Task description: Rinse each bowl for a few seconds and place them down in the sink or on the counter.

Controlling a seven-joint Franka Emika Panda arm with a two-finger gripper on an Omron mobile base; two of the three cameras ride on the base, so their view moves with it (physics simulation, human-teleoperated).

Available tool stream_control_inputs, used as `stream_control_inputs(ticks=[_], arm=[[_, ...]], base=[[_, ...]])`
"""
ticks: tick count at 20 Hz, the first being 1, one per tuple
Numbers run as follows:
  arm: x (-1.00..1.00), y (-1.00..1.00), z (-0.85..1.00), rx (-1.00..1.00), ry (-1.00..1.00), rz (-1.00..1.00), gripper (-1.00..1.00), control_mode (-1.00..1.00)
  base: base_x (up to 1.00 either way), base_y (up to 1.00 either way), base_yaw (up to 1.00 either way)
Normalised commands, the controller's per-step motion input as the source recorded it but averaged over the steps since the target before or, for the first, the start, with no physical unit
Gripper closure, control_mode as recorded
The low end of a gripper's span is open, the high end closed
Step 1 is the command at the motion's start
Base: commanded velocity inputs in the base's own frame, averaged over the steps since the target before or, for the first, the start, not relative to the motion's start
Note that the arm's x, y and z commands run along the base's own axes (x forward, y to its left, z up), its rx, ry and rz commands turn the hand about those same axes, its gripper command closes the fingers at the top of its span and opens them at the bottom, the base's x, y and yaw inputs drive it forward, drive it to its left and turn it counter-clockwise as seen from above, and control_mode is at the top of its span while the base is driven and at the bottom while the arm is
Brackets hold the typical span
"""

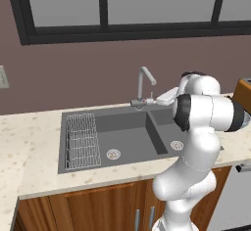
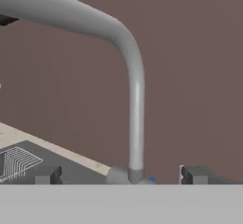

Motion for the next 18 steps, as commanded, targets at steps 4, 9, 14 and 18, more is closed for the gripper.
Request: stream_control_inputs(ticks=[4,9,14,18], arm=[[0.24,0.00,-0.15,0.00,0.00,0.00,-1.00,-1.00],[0.24,0.00,-0.16,0.00,0.01,0.00,-1.00,-1.00],[0.25,0.00,-0.16,0.00,0.01,0.00,-1.00,-1.00],[0.26,0.00,-0.08,0.01,0.00,0.00,-1.00,-1.00]], base=[[0.00,0.00,0.00],[0.00,0.00,0.00],[0.00,0.00,0.00],[0.00,0.00,0.00]])
